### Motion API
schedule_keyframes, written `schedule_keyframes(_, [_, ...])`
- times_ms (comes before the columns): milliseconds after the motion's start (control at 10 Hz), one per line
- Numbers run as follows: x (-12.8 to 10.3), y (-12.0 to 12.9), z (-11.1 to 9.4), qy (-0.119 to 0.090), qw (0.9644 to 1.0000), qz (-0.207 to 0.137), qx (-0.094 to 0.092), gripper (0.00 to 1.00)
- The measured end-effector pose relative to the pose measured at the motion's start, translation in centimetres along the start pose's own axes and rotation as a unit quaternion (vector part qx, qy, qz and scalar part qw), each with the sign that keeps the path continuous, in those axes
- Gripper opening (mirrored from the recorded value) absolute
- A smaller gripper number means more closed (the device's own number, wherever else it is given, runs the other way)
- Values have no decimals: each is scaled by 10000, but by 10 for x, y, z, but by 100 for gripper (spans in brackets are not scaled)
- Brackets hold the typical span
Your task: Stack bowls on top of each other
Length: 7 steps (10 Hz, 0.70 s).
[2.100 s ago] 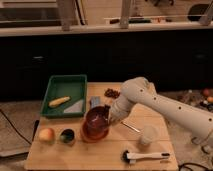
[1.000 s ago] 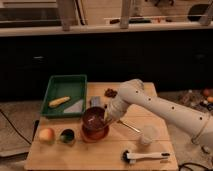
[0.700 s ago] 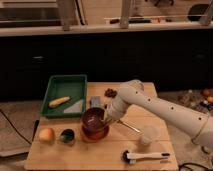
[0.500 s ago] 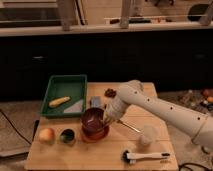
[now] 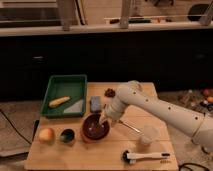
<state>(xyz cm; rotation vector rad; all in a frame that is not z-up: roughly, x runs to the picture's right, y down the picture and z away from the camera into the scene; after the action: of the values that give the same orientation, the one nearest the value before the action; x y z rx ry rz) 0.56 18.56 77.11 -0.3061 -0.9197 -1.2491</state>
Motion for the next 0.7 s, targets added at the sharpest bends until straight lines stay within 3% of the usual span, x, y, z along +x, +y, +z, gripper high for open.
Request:
schedule_keyframes(200, [1, 0, 1, -6, 10000, -9, 17, 80])
schedule_keyframes(500, [6, -10, -20, 83, 9998, -137, 76, 80])
schedule_keyframes(700, [8, -11, -23, 115, 9997, -172, 91, 80])
